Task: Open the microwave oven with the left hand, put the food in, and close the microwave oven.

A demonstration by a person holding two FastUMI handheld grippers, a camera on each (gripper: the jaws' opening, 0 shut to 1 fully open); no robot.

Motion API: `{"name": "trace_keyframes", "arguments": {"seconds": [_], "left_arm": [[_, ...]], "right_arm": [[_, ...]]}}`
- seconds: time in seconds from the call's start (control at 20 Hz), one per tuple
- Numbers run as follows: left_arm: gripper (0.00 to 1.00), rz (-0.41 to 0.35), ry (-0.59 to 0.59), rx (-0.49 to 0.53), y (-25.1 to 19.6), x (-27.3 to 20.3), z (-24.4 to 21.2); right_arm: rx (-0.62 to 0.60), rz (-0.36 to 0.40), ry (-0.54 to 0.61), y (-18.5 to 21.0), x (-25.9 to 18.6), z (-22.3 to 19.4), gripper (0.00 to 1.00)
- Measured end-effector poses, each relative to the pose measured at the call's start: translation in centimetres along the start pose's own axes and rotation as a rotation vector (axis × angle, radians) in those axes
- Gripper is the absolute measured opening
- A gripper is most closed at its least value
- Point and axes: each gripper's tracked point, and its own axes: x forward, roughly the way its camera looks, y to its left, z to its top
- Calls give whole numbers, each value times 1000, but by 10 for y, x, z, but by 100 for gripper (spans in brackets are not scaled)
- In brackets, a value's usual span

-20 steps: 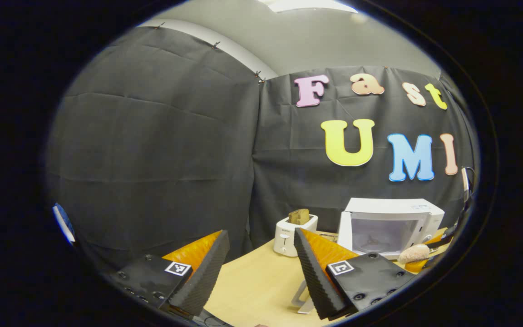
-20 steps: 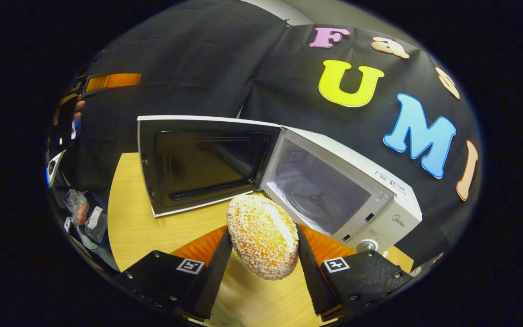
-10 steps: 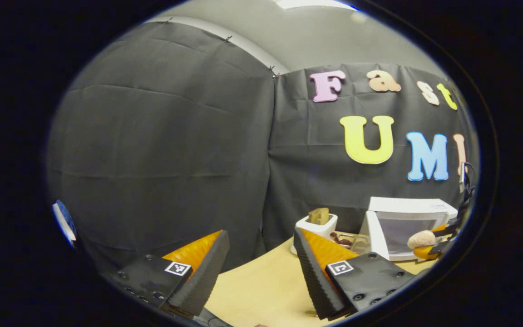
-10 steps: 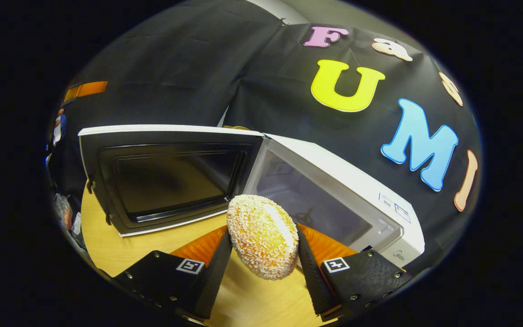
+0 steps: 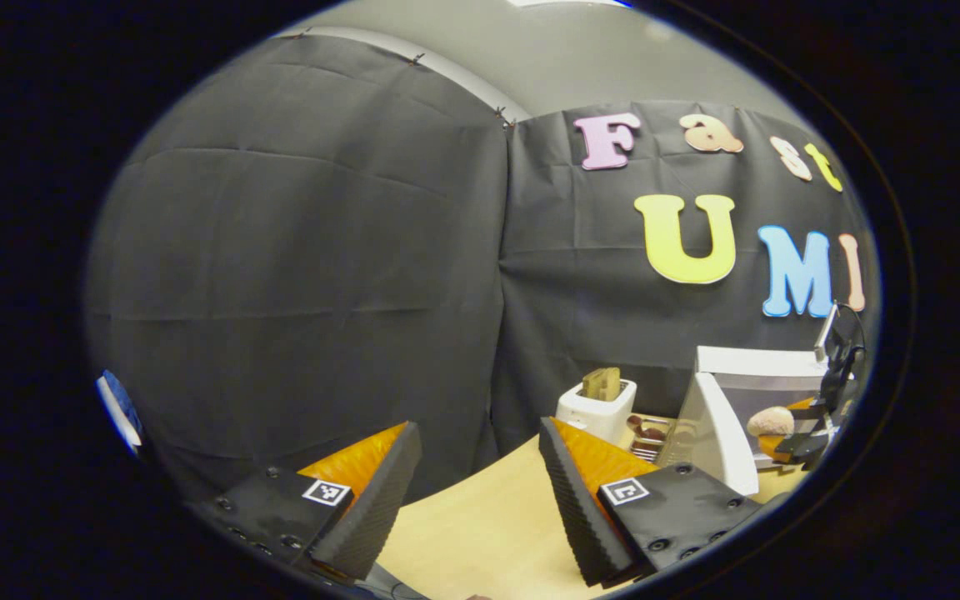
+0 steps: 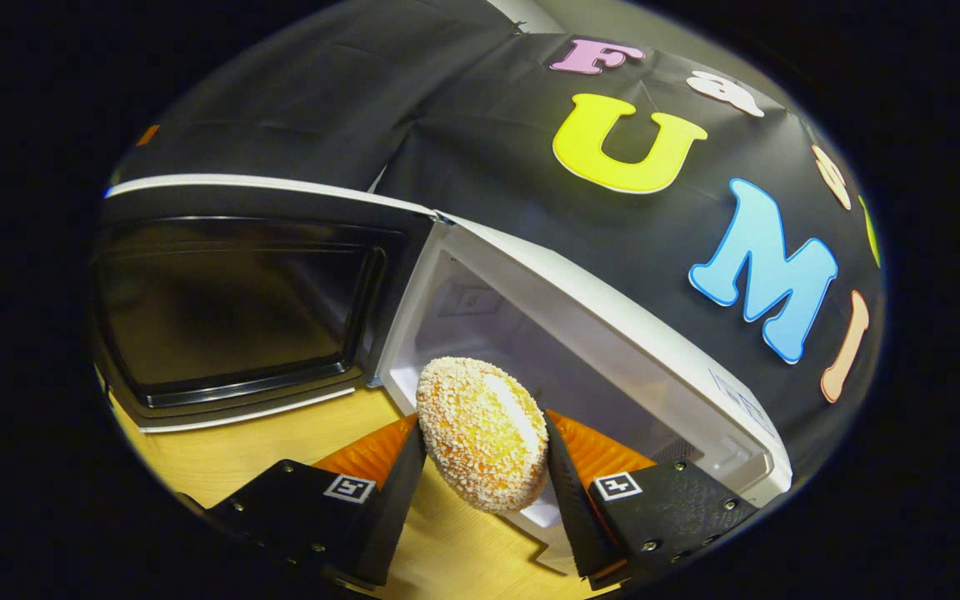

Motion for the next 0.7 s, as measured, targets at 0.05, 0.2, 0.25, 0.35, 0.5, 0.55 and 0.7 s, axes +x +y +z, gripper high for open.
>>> {"name": "trace_keyframes", "arguments": {"seconds": [0.05,0.2,0.25,0.35,0.5,0.55,0.7], "left_arm": [[98,4,6,3,2,3,-1],[97,6,28,17,5,13,-11],[98,8,36,21,6,17,-14],[89,6,48,23,6,21,-22],[98,0,70,29,4,29,-31],[94,-1,79,33,4,32,-34],[89,-7,90,38,-2,37,-39]], "right_arm": [[2,-7,3,-1,8,-2,80],[-5,-31,30,-6,31,-12,80],[-12,-41,38,-7,36,-16,80],[-33,-54,55,-7,48,-24,80],[-36,-55,76,-3,67,-37,80],[-35,-57,81,-2,72,-39,81],[-35,-78,90,-5,82,-43,81]]}}
